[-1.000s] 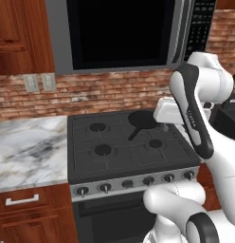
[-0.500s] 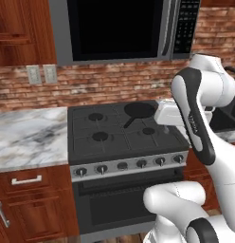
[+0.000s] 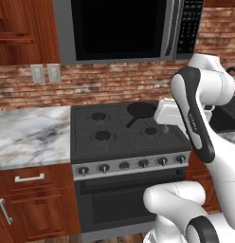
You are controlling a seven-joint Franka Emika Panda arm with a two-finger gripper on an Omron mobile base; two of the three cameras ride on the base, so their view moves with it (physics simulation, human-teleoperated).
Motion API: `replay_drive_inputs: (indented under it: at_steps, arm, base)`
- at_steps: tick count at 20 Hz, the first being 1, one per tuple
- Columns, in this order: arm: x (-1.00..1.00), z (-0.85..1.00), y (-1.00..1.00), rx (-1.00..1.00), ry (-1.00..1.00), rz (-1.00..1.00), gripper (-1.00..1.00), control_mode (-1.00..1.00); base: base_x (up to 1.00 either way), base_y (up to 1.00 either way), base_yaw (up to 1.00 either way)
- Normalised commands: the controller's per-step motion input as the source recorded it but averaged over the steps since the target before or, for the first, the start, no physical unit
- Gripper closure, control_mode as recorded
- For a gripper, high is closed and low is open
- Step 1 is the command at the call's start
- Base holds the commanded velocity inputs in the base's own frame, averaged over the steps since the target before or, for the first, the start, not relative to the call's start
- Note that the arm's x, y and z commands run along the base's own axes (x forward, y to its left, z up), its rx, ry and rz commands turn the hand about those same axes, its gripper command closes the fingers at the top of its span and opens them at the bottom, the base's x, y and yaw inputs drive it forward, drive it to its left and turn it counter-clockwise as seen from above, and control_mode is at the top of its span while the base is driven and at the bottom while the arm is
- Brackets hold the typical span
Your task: Put the garlic and squash in the pan. Then turn on the rear right burner and set the heat to medium.
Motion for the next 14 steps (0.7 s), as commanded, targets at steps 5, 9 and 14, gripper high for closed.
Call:
replay_drive_inputs:
  at_steps: [5, 9, 14]
  arm:
    - [0.0, 0.0, 0.0, 0.0, 0.0, 0.0, -1.0, 1.0]
    - [0.0, 0.0, 0.0, 0.0, 0.0, 0.0, -1.0, 1.0]
    - [0.0, 0.0, 0.0, 0.0, 0.0, 0.0, -1.0, 1.0]
  base:
    - [0.0, -0.43, -0.01]
    - [0.0, -0.64, 0.0]
    - [0.13, -0.73, 0.01]
